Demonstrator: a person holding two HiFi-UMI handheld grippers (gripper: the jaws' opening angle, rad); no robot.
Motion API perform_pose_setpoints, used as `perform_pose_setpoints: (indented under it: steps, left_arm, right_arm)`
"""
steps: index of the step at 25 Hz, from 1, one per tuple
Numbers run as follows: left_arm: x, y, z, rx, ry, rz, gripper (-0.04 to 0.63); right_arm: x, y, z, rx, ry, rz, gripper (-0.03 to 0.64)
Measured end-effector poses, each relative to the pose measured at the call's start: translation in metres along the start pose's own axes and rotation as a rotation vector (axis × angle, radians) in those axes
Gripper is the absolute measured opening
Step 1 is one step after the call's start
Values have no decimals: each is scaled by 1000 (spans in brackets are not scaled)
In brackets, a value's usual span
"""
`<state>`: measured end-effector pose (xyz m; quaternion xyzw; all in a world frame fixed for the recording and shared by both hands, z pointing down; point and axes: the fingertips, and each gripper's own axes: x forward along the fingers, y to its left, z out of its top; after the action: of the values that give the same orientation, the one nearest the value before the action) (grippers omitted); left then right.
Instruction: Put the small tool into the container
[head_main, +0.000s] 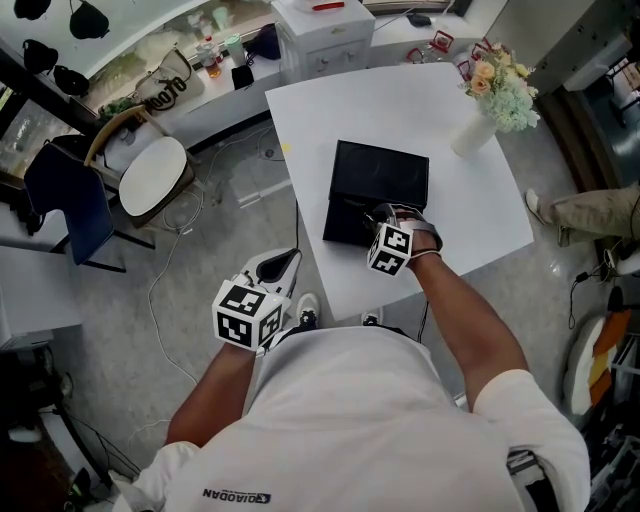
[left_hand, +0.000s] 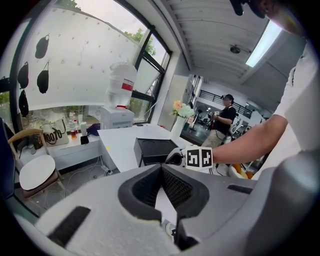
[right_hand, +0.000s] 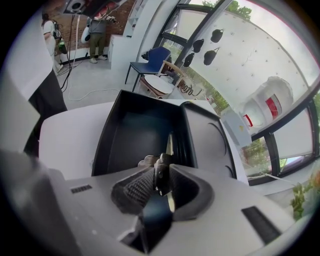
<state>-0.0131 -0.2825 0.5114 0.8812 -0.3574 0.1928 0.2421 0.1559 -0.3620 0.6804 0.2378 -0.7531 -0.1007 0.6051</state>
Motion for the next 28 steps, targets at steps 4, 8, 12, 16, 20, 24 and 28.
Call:
perform_pose_setpoints:
  steps: [4,8,12,16,20,24,28]
  left_arm:
    - [0,0,-1,-3,1,4,9]
    - [0,0,-1,-6,1,6,9]
    - [2,-2,1,1,1,0,9]
    - [5,-4,1,6,3,-7,8]
    - [11,-10,4,23,10,-29,9]
    - [21,-20,11,48,11,-57,9]
    - [31,-28,21,76,4,-85,9]
  right_arm:
    - [2,2,-1,5,-2,1,97]
    - [2,2,0,10,-9,1,98]
    - [1,2,0,7,-9,9,101]
    - [-5,6,-2,17,-18,4,117]
    - [-21,11,-7,52,-30,-13,118]
    - [-52,10,-10,217,-93,-22,118]
    - [-96,1,-2,408,-201,-58,130]
